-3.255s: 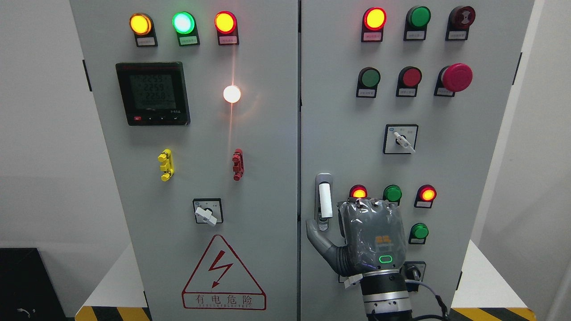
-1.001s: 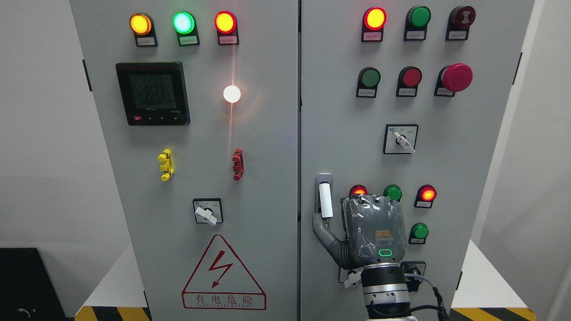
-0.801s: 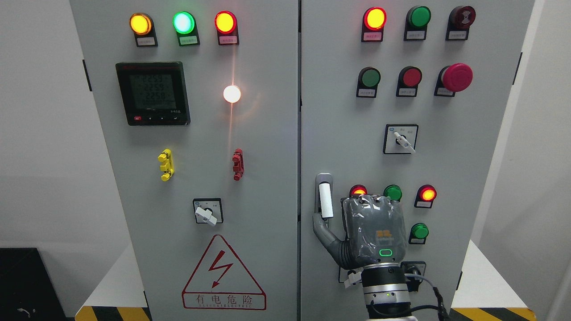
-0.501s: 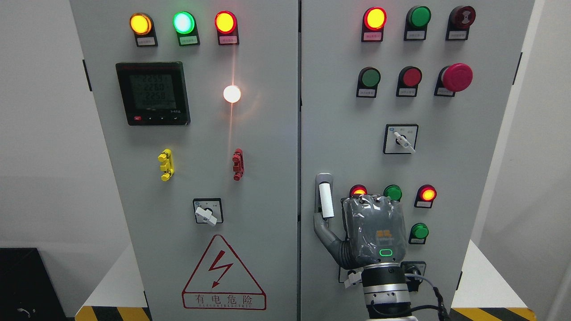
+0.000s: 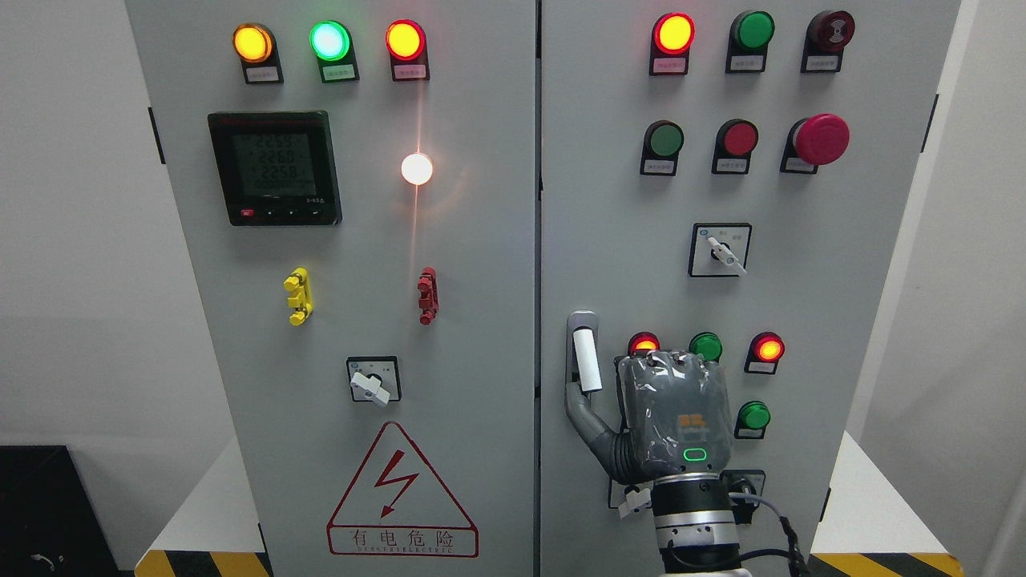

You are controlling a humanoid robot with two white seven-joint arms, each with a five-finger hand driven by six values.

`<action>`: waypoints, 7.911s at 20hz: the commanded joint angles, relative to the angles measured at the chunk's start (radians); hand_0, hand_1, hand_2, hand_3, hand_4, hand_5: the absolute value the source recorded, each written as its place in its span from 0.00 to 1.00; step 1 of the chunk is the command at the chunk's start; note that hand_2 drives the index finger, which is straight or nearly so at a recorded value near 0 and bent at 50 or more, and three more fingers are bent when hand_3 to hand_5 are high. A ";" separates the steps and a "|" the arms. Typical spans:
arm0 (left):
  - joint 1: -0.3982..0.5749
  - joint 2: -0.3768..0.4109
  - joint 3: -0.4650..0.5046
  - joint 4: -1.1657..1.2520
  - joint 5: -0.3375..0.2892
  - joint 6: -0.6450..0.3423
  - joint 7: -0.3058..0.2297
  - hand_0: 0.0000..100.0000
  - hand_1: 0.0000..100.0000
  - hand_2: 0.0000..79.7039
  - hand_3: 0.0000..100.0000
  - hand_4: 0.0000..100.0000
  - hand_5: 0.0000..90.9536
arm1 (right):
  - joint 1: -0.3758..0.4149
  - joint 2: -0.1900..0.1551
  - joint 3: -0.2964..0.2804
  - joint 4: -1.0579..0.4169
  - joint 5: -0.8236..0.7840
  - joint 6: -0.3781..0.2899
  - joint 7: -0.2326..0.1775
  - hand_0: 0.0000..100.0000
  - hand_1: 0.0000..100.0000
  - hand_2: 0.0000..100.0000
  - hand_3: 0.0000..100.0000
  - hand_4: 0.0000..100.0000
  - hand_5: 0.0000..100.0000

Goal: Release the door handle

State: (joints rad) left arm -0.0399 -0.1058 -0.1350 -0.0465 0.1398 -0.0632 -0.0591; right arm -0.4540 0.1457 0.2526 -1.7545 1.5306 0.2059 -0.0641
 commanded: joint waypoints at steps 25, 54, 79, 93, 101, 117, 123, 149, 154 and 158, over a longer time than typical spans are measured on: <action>0.000 0.000 0.000 0.001 0.000 0.000 -0.001 0.12 0.56 0.00 0.00 0.00 0.00 | 0.008 0.000 -0.012 -0.008 -0.001 0.000 -0.003 0.43 0.35 1.00 1.00 1.00 1.00; 0.000 0.000 0.000 -0.001 0.000 0.000 -0.001 0.12 0.56 0.00 0.00 0.00 0.00 | 0.006 0.000 -0.019 -0.014 -0.001 -0.002 -0.005 0.44 0.35 1.00 1.00 1.00 1.00; 0.000 0.000 0.000 0.001 0.000 0.000 -0.001 0.12 0.56 0.00 0.00 0.00 0.00 | 0.008 0.000 -0.026 -0.028 -0.001 -0.002 -0.006 0.46 0.35 1.00 1.00 1.00 1.00; 0.000 0.000 0.000 -0.001 0.000 0.000 -0.001 0.12 0.56 0.00 0.00 0.00 0.00 | 0.011 0.000 -0.026 -0.028 0.000 0.000 -0.008 0.46 0.38 1.00 1.00 1.00 1.00; 0.000 0.000 0.000 -0.001 0.000 0.000 -0.001 0.12 0.56 0.00 0.00 0.00 0.00 | 0.011 0.000 -0.029 -0.028 0.000 0.000 -0.008 0.45 0.39 1.00 1.00 1.00 1.00; 0.000 0.000 0.000 -0.001 0.000 0.000 -0.001 0.12 0.56 0.00 0.00 0.00 0.00 | 0.011 0.002 -0.035 -0.036 0.000 0.000 -0.008 0.46 0.39 1.00 1.00 1.00 1.00; 0.000 0.000 0.000 0.001 0.000 0.000 -0.001 0.12 0.56 0.00 0.00 0.00 0.00 | 0.011 0.000 -0.042 -0.036 0.000 0.000 -0.010 0.46 0.39 1.00 1.00 1.00 1.00; 0.000 0.000 0.000 -0.001 0.000 0.000 -0.001 0.12 0.56 0.00 0.00 0.00 0.00 | 0.011 0.002 -0.050 -0.049 0.000 -0.002 -0.011 0.47 0.38 1.00 1.00 1.00 1.00; 0.000 0.000 0.000 -0.001 0.000 0.000 -0.001 0.12 0.56 0.00 0.00 0.00 0.00 | 0.011 0.002 -0.052 -0.051 0.000 -0.002 -0.010 0.47 0.38 1.00 1.00 1.00 1.00; 0.000 0.000 0.000 0.001 0.000 0.000 -0.001 0.12 0.56 0.00 0.00 0.00 0.00 | 0.011 0.002 -0.050 -0.053 0.000 -0.003 -0.011 0.47 0.38 1.00 1.00 1.00 1.00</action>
State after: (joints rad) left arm -0.0399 -0.1058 -0.1350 -0.0468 0.1398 -0.0635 -0.0590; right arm -0.4433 0.1473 0.2036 -1.8021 1.5309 0.2042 -0.0739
